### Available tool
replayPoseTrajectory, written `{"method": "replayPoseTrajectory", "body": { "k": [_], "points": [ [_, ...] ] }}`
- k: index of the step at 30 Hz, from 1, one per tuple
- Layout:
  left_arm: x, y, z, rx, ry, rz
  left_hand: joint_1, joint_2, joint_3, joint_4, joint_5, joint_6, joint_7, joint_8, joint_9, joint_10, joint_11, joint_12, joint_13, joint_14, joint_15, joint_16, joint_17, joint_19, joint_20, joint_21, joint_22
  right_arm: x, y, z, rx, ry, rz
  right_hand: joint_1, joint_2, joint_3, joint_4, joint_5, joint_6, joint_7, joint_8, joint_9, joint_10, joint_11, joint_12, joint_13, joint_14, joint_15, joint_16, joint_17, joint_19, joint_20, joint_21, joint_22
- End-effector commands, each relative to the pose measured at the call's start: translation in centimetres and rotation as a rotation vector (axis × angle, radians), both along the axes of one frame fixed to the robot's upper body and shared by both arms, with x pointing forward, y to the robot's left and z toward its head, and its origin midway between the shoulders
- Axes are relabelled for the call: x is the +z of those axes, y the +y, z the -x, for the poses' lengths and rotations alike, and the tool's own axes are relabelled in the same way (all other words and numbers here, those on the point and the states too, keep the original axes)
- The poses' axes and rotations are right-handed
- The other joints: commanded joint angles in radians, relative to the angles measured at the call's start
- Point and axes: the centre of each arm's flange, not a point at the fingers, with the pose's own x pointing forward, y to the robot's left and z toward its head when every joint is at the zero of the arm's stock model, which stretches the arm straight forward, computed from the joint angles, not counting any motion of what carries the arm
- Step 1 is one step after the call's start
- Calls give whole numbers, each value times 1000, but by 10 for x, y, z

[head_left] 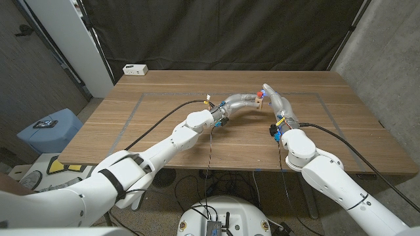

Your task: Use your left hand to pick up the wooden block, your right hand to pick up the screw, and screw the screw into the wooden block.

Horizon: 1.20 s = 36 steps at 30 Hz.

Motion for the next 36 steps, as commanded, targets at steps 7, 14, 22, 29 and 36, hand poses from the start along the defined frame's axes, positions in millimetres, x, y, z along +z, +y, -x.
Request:
{"method": "replayPoseTrajectory", "body": {
  "k": [7, 14, 22, 29, 36],
  "points": [
    [-4, 2, -1, 5, 14, 4, 5, 9, 12, 7, 5, 16, 5, 5, 2, 8, 3, 9, 3, 8, -68, 6, 5, 4, 0, 5, 2, 1, 3, 1, 8, 0, 15, -2, 8, 7, -5, 4, 8, -8, -8, 1, -7, 1, 8, 3, -75, -2, 10, 2, -11, 5, 7, 1],
    [-3, 2, -1, 4, 14, 3, 6, 9, 13, 6, 5, 16, 4, 5, 2, 8, 3, 9, 3, 10, -68, 6, 4, 4, -1, 5, 2, 1, 4, 0, 13, 3, 15, -4, 10, 7, -6, 4, 10, -8, -11, 1, -6, 0, 9, 3, -76, -2, 10, 2, -12, 4, 8, 1],
    [-2, 1, -1, 1, 10, 2, 6, 9, 13, 7, 5, 15, 4, 4, 2, 9, 2, 9, 3, 10, -68, 7, 5, 3, 0, 5, 2, 0, 6, -2, 23, 7, 20, -5, 12, 8, -7, 4, 14, -8, -15, 1, -5, 0, 9, 3, -77, -2, 11, 1, -12, 4, 9, 1],
    [-2, 0, -1, -2, 13, 1, 5, 10, 14, 8, 6, 16, 4, 5, 2, 9, 2, 9, 2, 9, -68, 6, 5, 4, -1, 5, 2, -2, 6, -1, 18, 11, 20, -6, 14, 8, -7, 4, 17, -10, -20, 1, -4, 0, 10, 3, -77, -3, 11, 1, -13, 5, 9, 1],
    [-4, 2, 0, -2, 28, 15, 5, 10, 14, 7, 5, 16, 4, 5, 2, 8, 2, 9, 2, 10, -68, 7, 5, 5, -1, 5, 2, -4, 5, 1, 16, 12, 20, -6, 15, 9, -8, 4, 19, -13, -24, 1, -4, -1, 9, 3, -77, -4, 12, 1, -13, 5, 10, 1]
  ]
}}
